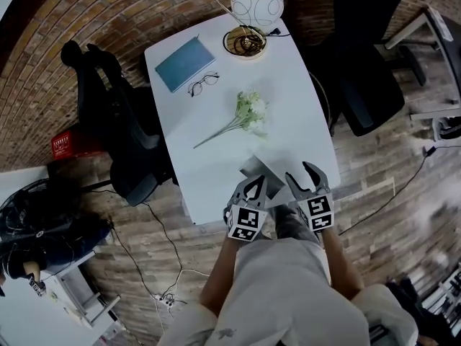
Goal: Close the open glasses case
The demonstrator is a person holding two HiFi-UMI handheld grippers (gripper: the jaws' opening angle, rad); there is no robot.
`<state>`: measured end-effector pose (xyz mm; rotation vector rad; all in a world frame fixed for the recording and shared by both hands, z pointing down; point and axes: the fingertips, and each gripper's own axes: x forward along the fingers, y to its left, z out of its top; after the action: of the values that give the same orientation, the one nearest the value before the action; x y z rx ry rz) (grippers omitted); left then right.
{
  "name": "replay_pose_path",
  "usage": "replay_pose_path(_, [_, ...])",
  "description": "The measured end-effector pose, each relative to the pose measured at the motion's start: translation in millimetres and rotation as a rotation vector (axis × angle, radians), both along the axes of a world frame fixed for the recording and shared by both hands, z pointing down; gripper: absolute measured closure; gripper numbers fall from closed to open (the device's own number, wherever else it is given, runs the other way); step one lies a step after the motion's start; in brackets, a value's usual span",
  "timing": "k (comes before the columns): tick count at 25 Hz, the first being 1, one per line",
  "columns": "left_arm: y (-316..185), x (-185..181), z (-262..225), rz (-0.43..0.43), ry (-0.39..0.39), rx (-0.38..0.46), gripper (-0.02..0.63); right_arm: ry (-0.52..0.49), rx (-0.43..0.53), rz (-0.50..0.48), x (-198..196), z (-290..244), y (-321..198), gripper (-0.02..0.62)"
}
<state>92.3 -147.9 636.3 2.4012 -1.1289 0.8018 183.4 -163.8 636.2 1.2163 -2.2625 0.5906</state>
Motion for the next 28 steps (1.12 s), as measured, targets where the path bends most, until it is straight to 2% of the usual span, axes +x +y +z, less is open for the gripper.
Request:
replay_pose_path(17, [4.8,11.2,36.6,-0.016,-0.018,-0.074,0.601,0.004,-0.035,-0.077,-8.6,24.3,-11.2,0.348])
replay_pose_path(28, [6.3,20.8,51.0,0.021,-0.03,-0.103,0.601,0.021,-0.056,-0.091,-12.5,37.4,-10.9,0.348])
